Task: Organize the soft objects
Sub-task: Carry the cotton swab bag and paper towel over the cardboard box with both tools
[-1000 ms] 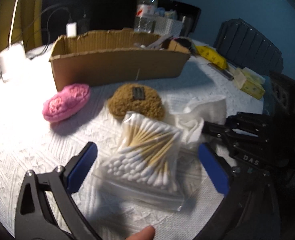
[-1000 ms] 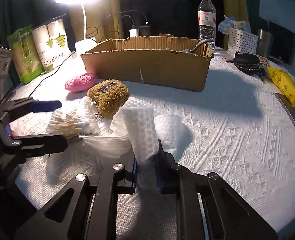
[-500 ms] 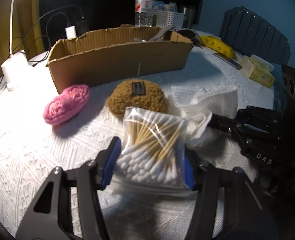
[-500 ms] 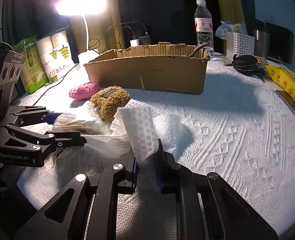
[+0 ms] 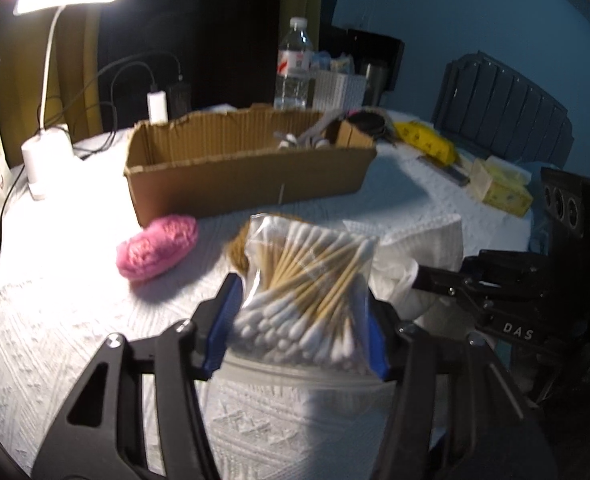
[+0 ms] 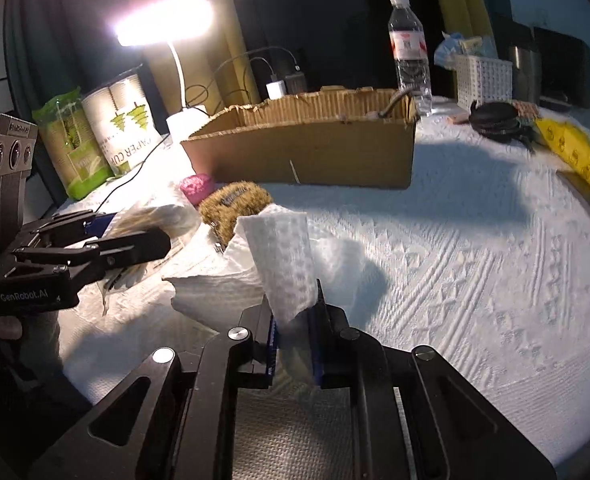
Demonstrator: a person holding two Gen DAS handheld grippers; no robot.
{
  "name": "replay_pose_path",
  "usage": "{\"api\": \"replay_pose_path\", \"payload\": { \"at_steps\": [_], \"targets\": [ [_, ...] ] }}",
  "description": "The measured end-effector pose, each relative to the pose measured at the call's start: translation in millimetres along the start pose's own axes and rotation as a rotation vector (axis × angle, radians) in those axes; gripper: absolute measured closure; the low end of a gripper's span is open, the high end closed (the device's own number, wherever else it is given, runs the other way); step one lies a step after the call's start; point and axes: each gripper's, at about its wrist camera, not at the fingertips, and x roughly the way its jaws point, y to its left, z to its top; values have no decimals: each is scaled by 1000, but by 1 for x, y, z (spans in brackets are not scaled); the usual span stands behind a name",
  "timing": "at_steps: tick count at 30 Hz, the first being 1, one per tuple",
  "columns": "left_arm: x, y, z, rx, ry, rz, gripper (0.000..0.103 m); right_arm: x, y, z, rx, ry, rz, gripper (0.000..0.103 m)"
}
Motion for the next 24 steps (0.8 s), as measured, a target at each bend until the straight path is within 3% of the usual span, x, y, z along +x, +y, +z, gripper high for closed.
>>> {"api": "replay_pose_path", "payload": {
  "at_steps": [24],
  "targets": [
    [-8,33,69,-57,-57,23,47,-16,-18,82,-42,-85,-27,88]
  ]
}}
